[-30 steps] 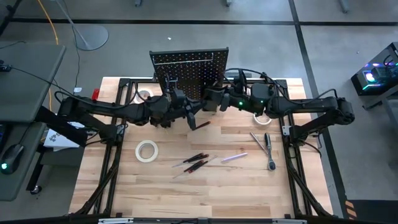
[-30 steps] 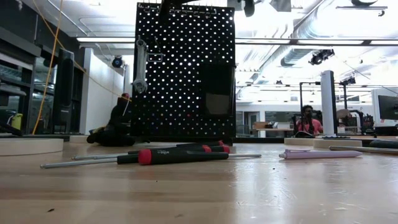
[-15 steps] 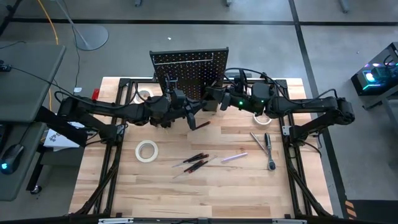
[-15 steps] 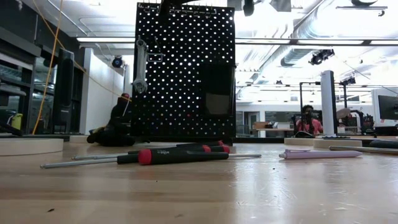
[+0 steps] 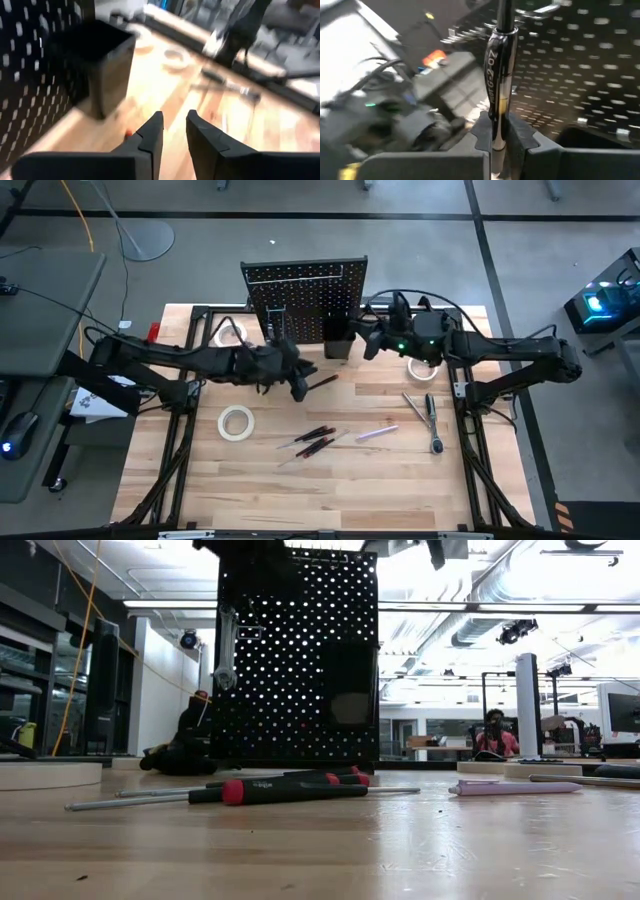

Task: Hang tools onto peg board
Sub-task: Put the black pen into the black bin on the peg board, then put the purple pen into the black bin on the peg board

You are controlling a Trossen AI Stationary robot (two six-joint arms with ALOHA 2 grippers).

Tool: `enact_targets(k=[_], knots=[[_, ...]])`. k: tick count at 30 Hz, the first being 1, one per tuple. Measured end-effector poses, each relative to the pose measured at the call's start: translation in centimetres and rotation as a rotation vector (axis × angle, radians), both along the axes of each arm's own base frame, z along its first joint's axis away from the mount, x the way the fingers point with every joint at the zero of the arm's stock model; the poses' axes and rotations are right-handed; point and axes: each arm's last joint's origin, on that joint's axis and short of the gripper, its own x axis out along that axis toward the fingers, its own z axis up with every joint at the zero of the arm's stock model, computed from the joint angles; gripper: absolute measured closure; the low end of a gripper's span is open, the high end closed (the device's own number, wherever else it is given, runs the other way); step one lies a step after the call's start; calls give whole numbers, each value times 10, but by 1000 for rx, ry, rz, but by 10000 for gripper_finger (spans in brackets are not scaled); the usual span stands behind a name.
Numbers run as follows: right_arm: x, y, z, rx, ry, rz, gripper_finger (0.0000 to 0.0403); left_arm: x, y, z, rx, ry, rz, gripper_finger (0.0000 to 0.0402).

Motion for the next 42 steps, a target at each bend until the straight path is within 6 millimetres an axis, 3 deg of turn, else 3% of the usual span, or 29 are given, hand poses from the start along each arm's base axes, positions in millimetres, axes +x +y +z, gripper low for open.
enact_targets(k=[7,12,20,24,34,42], knots=[[17,-9,-21,-130,146,-204,391,-10,-19,-38,-88,34,69,314],[38,-15,-40,-217,235,-227,391,-17,-29,-61,-179,9,108,314],[59,-27,-74,-267,381,-365,387,-18,-36,-63,-200,-8,90,313],[63,-36,-82,-261,409,-373,339,-18,-36,-63,-202,-5,83,313],[65,-37,-80,-240,391,-295,209,-18,-36,-63,-146,17,46,313],[62,-18,-43,-316,464,-215,193,-12,-29,-50,12,40,-24,313]])
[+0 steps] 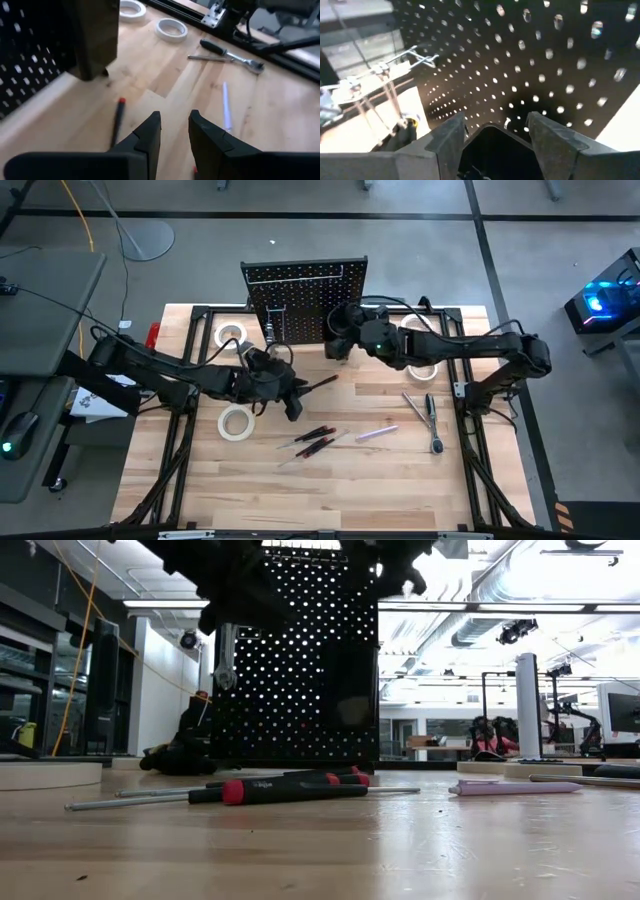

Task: Hang tools onto peg board
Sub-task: Put the purple pen into the black bin on the peg board

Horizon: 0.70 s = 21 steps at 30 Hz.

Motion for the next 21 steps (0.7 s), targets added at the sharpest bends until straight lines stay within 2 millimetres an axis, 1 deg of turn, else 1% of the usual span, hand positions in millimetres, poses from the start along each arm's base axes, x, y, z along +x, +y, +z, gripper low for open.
enact_targets(k=[3,7,11,13,16,18,21], knots=[[-9,9,21,-2,56,26,193,3,7,-3,65,41,-23,307],[-27,21,45,9,100,26,192,13,15,-17,90,95,-97,281],[-53,33,56,46,119,-12,192,28,21,-36,100,127,-147,249],[-68,39,57,102,122,-28,192,35,23,-46,79,139,-162,234],[-87,51,51,231,171,-23,192,45,21,-56,27,156,-191,218],[-94,62,41,329,228,16,192,54,17,-58,17,157,-219,210],[-97,82,18,458,335,130,192,67,9,-57,45,158,-276,203]])
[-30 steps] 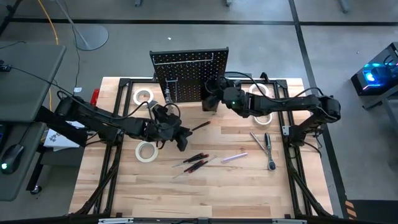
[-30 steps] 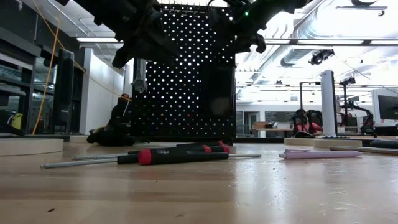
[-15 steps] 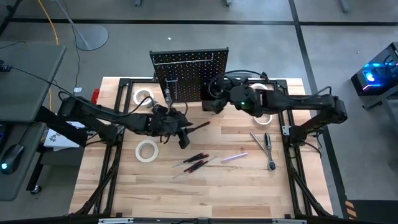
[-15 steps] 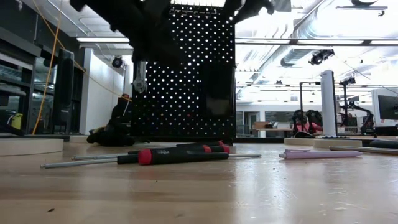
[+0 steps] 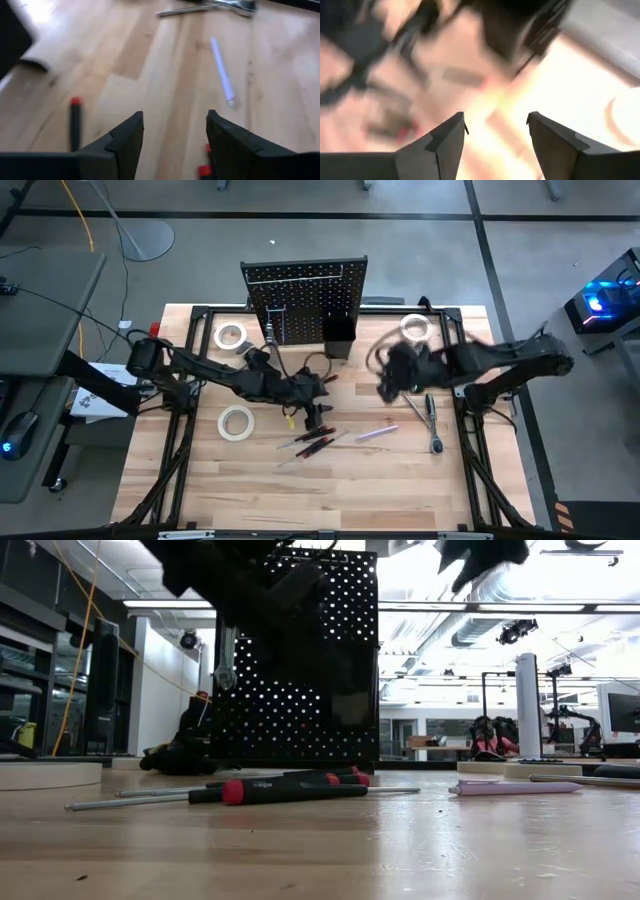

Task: Hang tools onto peg board
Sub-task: Put the purple pen into the black bin on the peg board

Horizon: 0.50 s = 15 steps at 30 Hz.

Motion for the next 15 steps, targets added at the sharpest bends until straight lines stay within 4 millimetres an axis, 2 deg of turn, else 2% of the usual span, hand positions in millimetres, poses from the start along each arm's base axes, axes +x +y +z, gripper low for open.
enact_targets(k=[6,9,12,15], knots=[[-3,37,-65,209,150,287,192,18,-10,7,38,-14,-71,201],[1,46,-95,248,114,395,192,20,-11,9,35,-20,-74,201],[7,50,-122,230,84,502,192,20,-13,9,28,-19,-78,201],[18,54,-142,143,58,630,192,19,-17,8,3,-10,-74,201]])
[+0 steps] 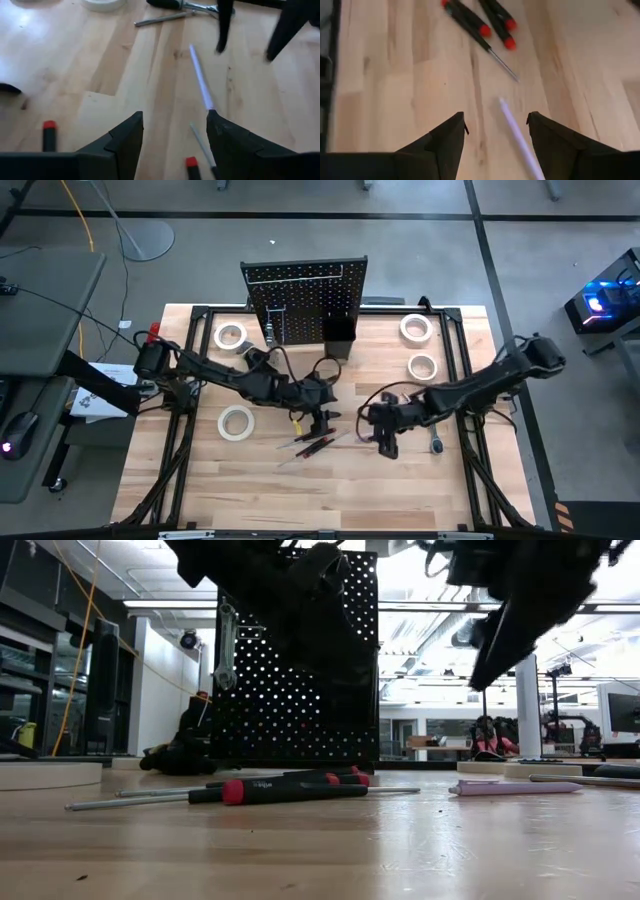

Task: Hang tools onto peg board
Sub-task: Put the purple pen into the black bin on the peg board

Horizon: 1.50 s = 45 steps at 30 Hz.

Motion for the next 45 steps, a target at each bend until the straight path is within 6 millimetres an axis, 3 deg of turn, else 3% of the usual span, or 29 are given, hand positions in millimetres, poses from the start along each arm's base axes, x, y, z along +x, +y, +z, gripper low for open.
enact_targets(k=[6,11,17,21,26,29,35,45], knots=[[17,6,-36,-173,37,231,192,-2,-11,0,-33,3,-5,201],[24,8,-63,-220,117,278,192,-3,-19,-1,-61,4,-2,201],[31,10,-82,-245,129,319,198,-5,-22,-2,-62,25,10,201],[34,11,-92,-254,160,315,236,-6,-23,-3,-67,37,14,201],[35,10,-100,-278,185,254,333,-7,-22,-4,-76,45,24,201],[36,6,-101,-245,198,196,388,-7,-22,-3,-77,46,25,201],[38,3,-89,-201,263,126,398,-14,-17,12,-30,35,10,201],[48,0,-37,-167,226,115,402,-44,6,57,108,13,94,201]])
